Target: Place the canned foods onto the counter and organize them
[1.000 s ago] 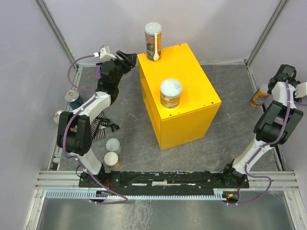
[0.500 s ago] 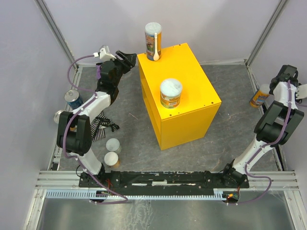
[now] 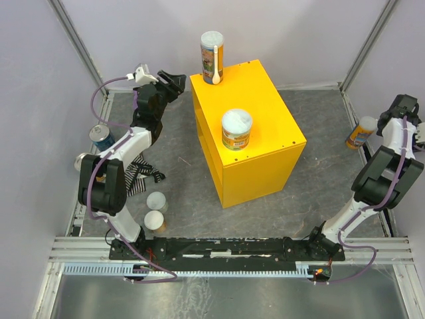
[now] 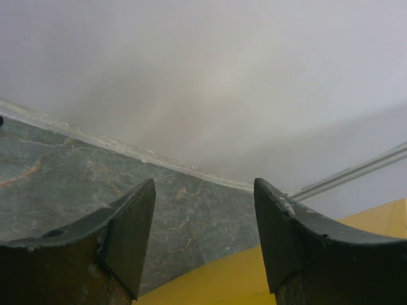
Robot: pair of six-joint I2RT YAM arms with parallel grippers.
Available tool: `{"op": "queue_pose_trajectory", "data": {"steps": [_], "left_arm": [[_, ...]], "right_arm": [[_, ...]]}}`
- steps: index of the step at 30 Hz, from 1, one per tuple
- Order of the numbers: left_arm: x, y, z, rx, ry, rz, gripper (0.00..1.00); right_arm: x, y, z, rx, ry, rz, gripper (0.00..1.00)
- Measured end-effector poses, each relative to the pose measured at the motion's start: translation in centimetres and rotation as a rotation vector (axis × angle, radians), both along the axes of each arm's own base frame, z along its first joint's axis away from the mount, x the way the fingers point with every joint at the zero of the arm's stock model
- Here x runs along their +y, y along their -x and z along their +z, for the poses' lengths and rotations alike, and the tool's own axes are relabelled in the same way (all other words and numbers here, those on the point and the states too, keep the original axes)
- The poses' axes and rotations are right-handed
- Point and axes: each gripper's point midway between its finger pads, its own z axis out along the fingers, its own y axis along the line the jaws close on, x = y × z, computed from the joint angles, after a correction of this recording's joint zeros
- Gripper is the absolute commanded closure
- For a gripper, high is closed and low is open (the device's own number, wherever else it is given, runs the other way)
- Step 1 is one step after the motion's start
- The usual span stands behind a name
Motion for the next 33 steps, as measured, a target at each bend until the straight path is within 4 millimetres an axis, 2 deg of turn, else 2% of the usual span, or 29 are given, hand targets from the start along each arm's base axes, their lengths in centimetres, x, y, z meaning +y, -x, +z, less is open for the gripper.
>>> {"op": "queue_pose_trajectory", "data": {"steps": [6,11,14,20,22,26,33], "left_arm": [[1.7,-0.5,0.1,-0.008,-0.009,0.051,0.30],[2.8,-0.8,0.1,-0.008,-0.011,0.093,0.30],[3.3,-0.9,0.1,-0.008,-0.015,0.111,0.30],[4.1,-1.1,0.1,-0.009,-0.019,0.141,0.31],[4.3,-1.1,0.1,-0.009,-0.019,0.145,0.31],[4.4,-1.1,0.1,-0.009,-0.019,0.146,0.31],[4.4,-1.1,0.1,-0.008,-0.023,0.146,0.31]], "right_arm": [[0.1,0.8,0.4,0.071,0.022,0.018,0.26],[0.7,1.1,1.5,0.144,0.050,0.058,0.25],[0.8,0.5,3.4,0.145,0.072,0.086,0.26],[1.5,-2.3,8.1,0.029,0.121,0.150,0.28],[1.8,-3.1,8.8,-0.005,0.122,0.162,0.29],[2.5,-4.8,8.9,-0.045,0.103,0.176,0.30],[3.5,-7.0,6.3,-0.031,0.052,0.186,0.30]]}}
